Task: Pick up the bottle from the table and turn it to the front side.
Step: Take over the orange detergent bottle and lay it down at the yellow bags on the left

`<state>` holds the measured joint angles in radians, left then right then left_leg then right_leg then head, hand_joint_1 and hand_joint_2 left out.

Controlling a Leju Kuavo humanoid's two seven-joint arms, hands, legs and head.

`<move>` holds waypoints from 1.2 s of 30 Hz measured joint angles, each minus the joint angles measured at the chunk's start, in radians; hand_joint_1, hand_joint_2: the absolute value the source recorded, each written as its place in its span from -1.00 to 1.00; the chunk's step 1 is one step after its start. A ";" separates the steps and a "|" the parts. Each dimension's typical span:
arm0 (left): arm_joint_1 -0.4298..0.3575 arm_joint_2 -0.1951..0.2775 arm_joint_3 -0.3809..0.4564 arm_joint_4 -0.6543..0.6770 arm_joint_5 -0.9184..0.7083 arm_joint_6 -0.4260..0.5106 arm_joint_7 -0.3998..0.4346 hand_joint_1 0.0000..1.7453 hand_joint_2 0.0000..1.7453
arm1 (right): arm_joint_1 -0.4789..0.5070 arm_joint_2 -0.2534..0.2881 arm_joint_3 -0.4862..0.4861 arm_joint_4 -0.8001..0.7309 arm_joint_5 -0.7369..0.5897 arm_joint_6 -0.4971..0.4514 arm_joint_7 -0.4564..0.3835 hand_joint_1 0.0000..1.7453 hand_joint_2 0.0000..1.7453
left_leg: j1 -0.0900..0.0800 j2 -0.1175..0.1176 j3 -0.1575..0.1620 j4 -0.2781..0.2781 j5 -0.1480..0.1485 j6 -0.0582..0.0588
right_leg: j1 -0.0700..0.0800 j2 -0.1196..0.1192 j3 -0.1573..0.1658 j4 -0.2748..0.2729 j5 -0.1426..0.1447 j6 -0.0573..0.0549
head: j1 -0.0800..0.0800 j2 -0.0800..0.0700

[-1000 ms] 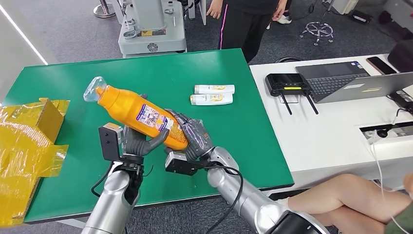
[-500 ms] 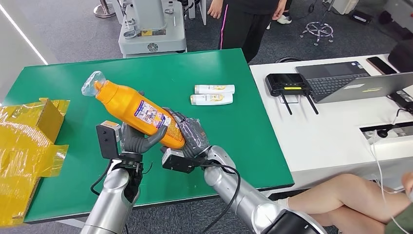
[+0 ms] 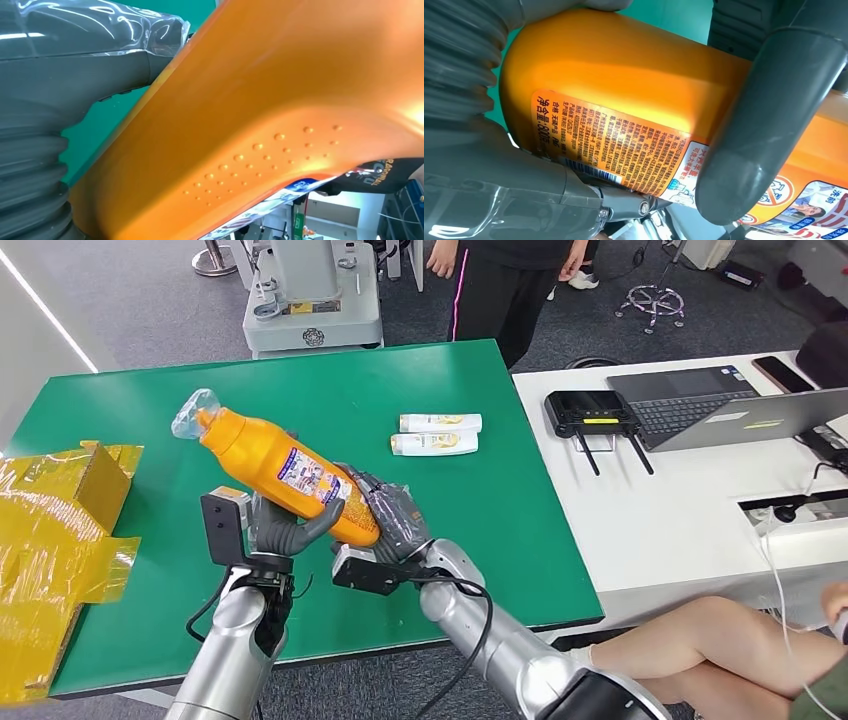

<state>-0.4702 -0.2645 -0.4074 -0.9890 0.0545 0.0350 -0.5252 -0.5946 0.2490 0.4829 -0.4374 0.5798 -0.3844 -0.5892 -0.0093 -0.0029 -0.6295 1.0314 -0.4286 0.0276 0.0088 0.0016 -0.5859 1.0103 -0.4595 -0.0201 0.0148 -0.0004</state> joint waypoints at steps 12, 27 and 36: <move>0.013 0.000 0.000 0.002 -0.001 0.004 0.002 1.00 1.00 | 0.001 -0.014 -0.001 0.007 0.009 0.008 -0.005 1.00 1.00 | 0.000 0.000 0.000 0.000 0.000 0.000 | 0.000 0.000 0.000 0.000 0.000 0.000 | 0.000 0.000; 0.020 0.000 0.002 0.002 -0.002 0.009 0.000 1.00 1.00 | 0.003 -0.019 -0.002 0.017 0.009 0.009 -0.020 1.00 1.00 | 0.000 0.000 0.000 0.000 0.000 0.000 | 0.000 0.000 0.000 0.000 0.000 0.000 | 0.000 0.000; 0.025 0.000 0.002 0.002 -0.004 0.010 -0.011 1.00 1.00 | 0.013 -0.022 -0.004 0.014 0.013 0.001 -0.020 -0.99 1.00 | 0.000 0.000 0.000 0.000 0.000 0.000 | 0.000 0.000 0.000 0.000 0.000 0.000 | 0.000 0.000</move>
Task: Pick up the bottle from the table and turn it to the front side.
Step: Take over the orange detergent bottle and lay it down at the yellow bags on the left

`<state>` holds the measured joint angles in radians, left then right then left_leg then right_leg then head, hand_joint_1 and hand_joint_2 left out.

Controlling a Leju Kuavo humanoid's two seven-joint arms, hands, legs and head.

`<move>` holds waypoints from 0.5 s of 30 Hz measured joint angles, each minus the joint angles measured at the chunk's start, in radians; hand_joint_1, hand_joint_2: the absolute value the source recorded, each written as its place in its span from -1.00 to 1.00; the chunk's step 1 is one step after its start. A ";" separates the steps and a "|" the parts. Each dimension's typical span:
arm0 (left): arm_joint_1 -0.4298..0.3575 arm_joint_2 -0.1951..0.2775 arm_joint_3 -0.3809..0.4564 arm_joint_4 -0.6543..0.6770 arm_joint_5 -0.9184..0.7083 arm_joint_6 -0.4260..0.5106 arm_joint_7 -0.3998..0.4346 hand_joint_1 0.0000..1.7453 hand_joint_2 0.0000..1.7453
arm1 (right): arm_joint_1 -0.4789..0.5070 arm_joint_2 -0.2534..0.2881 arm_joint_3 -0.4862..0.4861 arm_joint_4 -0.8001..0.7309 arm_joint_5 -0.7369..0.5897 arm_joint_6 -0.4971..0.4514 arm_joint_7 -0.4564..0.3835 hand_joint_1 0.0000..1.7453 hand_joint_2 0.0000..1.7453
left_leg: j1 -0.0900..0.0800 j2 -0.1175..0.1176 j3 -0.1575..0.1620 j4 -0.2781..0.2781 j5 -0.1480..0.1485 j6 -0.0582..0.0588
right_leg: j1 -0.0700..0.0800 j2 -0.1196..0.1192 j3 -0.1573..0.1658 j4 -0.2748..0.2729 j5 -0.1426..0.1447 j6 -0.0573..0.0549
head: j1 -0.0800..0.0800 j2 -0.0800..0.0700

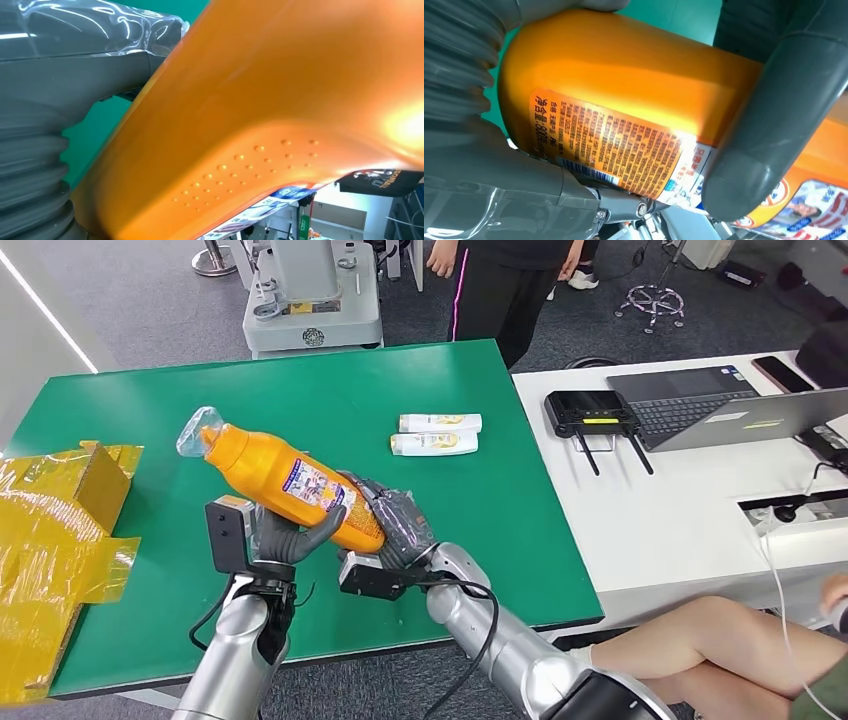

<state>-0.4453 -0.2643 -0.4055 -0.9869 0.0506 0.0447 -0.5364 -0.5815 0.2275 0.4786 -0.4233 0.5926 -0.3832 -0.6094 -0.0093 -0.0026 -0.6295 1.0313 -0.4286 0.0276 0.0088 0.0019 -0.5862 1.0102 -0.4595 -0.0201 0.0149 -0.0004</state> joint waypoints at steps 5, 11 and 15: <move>0.001 0.005 0.000 0.000 -0.005 0.001 -0.001 1.00 1.00 | 0.026 -0.007 -0.001 -0.004 0.015 -0.019 0.008 -1.00 1.00 | 0.000 0.000 0.000 0.000 0.000 0.000 | 0.000 0.000 0.000 0.000 0.000 0.000 | 0.000 0.000; 0.001 0.006 0.000 0.000 -0.004 0.001 -0.001 1.00 1.00 | 0.035 -0.011 -0.006 -0.010 0.015 -0.023 0.012 -1.00 1.00 | 0.000 0.000 0.000 0.000 0.000 0.000 | 0.000 0.000 0.000 0.000 0.000 0.000 | 0.000 0.000; 0.001 0.006 0.000 0.000 -0.004 0.001 -0.001 1.00 1.00 | 0.038 -0.012 -0.009 -0.011 0.022 -0.025 0.012 -1.00 1.00 | 0.000 0.000 0.000 0.000 0.000 0.000 | 0.000 0.000 0.000 0.000 0.000 0.000 | 0.000 0.000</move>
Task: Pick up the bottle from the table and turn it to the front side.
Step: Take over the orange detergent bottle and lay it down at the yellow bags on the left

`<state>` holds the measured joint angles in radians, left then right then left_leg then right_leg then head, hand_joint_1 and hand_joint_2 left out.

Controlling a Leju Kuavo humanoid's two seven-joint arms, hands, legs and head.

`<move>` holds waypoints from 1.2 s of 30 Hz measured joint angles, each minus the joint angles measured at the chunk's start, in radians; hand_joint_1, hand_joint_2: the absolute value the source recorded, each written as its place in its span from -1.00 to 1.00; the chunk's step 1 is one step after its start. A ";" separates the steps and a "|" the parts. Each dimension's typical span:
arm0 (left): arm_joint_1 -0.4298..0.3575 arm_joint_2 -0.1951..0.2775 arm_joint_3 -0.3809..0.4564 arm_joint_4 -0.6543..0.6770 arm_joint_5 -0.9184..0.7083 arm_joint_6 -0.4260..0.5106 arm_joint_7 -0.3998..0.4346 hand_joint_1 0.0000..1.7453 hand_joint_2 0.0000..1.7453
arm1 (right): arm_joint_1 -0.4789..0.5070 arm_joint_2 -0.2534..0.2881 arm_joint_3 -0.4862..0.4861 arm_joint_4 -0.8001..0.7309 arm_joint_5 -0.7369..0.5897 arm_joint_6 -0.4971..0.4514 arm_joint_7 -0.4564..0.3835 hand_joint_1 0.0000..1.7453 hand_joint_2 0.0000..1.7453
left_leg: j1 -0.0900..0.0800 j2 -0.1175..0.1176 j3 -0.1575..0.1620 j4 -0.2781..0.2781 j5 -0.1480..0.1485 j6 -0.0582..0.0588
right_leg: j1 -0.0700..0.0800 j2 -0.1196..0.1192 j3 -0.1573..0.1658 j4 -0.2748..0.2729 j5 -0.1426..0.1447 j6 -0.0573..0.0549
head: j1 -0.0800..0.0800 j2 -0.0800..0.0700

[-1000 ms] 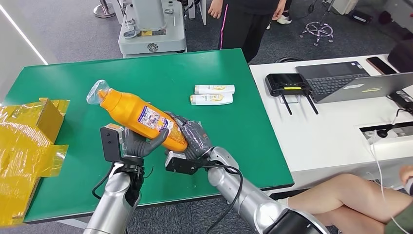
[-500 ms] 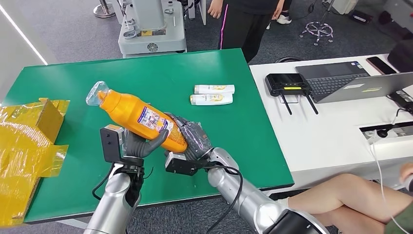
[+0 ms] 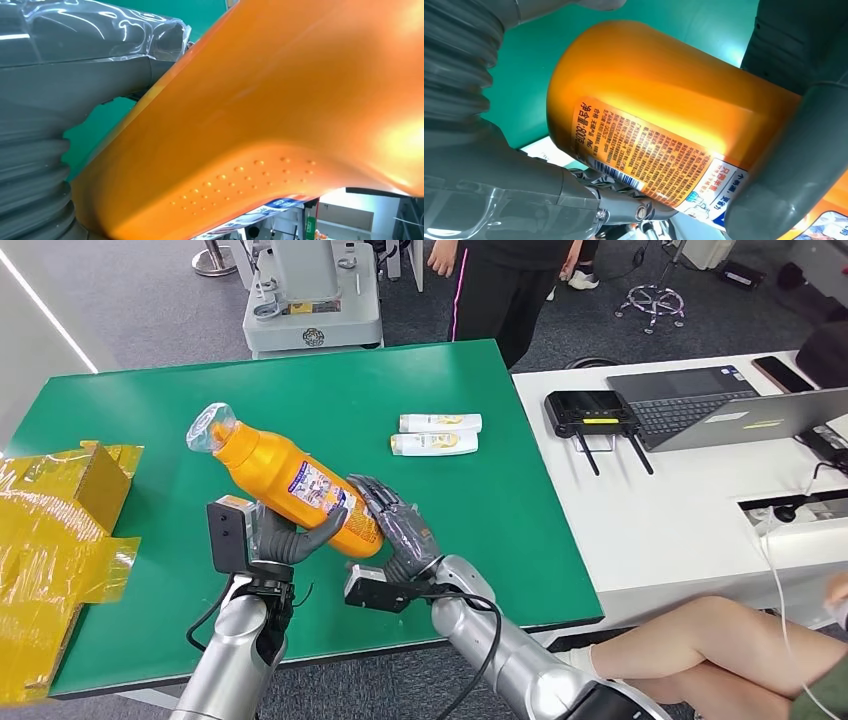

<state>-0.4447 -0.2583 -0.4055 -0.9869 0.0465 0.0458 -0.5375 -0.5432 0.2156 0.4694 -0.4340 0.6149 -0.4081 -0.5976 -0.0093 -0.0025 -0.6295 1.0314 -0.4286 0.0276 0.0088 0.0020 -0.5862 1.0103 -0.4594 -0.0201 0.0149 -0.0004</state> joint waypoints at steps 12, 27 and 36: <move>-0.007 0.002 0.016 0.000 0.001 0.010 -0.016 1.00 1.00 | 0.024 0.000 -0.017 -0.033 -0.059 -0.047 -0.060 -1.00 1.00 | 0.000 0.000 0.000 0.000 0.000 0.000 | 0.000 0.000 0.000 0.000 0.000 0.000 | 0.000 0.000; -0.020 0.024 0.047 0.000 0.011 0.052 -0.012 1.00 1.00 | 0.192 -0.012 0.025 -0.494 -0.180 -0.045 0.058 -1.00 1.00 | 0.000 -0.001 0.000 0.000 0.000 0.000 | 0.000 0.000 0.000 0.000 0.000 0.000 | 0.000 0.000; -0.019 0.040 0.047 -0.001 0.021 0.091 -0.012 1.00 1.00 | 0.272 -0.045 0.104 -0.722 -0.226 -0.090 0.069 -1.00 1.00 | 0.000 -0.001 0.000 0.000 0.000 0.000 | 0.000 0.000 0.000 0.000 0.000 0.000 | 0.000 0.000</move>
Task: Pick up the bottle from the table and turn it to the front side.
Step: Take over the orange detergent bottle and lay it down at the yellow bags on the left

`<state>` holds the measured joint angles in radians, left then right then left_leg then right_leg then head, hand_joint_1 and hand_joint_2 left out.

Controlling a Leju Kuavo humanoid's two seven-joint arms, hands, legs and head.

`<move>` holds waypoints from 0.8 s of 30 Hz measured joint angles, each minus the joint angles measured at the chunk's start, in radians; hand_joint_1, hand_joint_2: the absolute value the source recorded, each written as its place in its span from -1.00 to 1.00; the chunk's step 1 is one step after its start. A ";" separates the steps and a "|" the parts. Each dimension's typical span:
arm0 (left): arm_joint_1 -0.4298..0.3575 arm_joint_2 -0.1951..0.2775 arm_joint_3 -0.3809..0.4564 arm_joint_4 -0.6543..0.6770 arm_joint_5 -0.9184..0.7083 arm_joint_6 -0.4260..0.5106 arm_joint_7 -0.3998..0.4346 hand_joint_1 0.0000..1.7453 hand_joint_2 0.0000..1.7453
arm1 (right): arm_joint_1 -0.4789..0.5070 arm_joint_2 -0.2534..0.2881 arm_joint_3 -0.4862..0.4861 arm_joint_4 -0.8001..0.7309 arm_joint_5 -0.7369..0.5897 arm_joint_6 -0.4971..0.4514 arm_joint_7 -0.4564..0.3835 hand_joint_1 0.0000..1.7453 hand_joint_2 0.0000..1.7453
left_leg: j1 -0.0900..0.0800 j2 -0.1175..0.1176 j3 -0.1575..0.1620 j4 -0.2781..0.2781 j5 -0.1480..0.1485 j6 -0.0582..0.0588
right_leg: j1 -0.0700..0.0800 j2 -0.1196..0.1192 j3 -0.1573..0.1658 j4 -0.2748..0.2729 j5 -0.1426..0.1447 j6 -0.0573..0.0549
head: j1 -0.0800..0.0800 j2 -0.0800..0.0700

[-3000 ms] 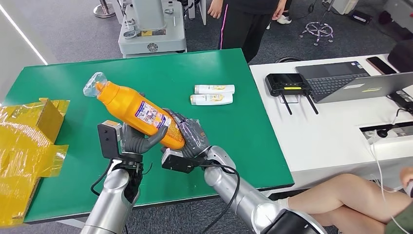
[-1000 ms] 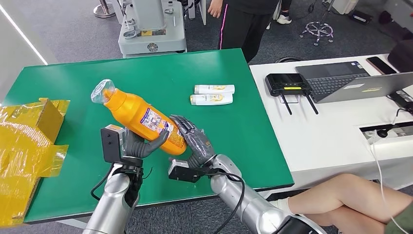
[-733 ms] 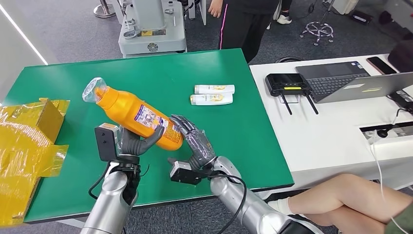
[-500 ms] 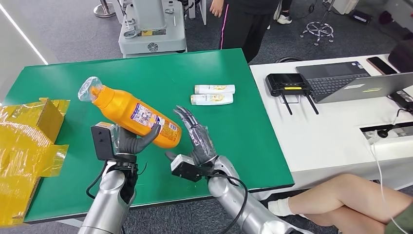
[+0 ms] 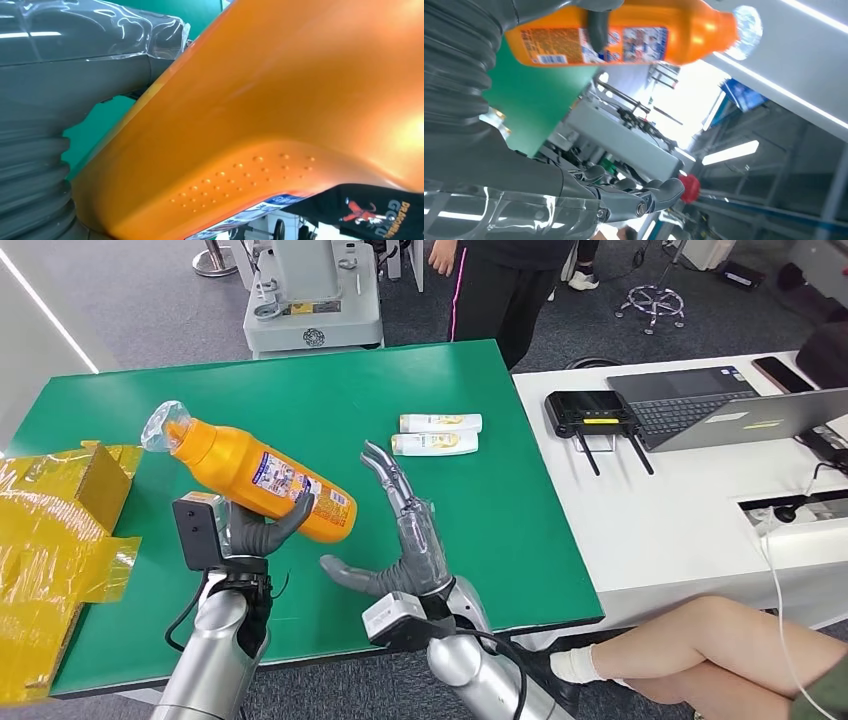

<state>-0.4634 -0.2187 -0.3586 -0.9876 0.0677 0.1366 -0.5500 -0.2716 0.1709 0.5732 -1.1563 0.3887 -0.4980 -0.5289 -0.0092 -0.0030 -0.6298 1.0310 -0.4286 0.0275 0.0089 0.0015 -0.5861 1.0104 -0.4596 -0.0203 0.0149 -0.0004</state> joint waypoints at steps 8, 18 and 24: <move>-0.004 0.048 0.013 -0.031 -0.134 0.112 0.024 1.00 1.00 | 0.077 -0.015 0.072 -0.168 0.018 -0.062 0.004 -1.00 1.00 | 0.001 0.000 0.000 0.000 0.000 0.000 | 0.000 0.000 0.000 0.000 0.000 0.000 | 0.000 0.000; -0.010 0.184 0.070 -0.115 -0.237 0.149 0.051 1.00 1.00 | 0.137 -0.035 0.101 -0.189 -0.023 -0.025 -0.012 -1.00 1.00 | 0.001 0.000 0.000 -0.001 0.000 -0.001 | 0.001 0.000 0.000 0.000 -0.001 -0.001 | 0.000 0.000; -0.094 0.407 0.098 -0.092 -0.496 0.193 0.007 1.00 1.00 | 0.184 -0.040 0.098 -0.198 -0.023 -0.005 -0.015 -1.00 1.00 | 0.002 0.009 0.000 -0.001 0.001 -0.003 | 0.002 0.008 -0.004 0.002 0.001 -0.006 | 0.001 0.000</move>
<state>-0.5576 0.1888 -0.2609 -1.0797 -0.4285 0.3293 -0.5428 -0.0876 0.1310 0.6714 -1.3544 0.3660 -0.5028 -0.5439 -0.0069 0.0055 -0.6300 1.0301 -0.4278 0.0242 0.0112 0.0094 -0.5896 1.0119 -0.4585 -0.0264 0.0154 -0.0004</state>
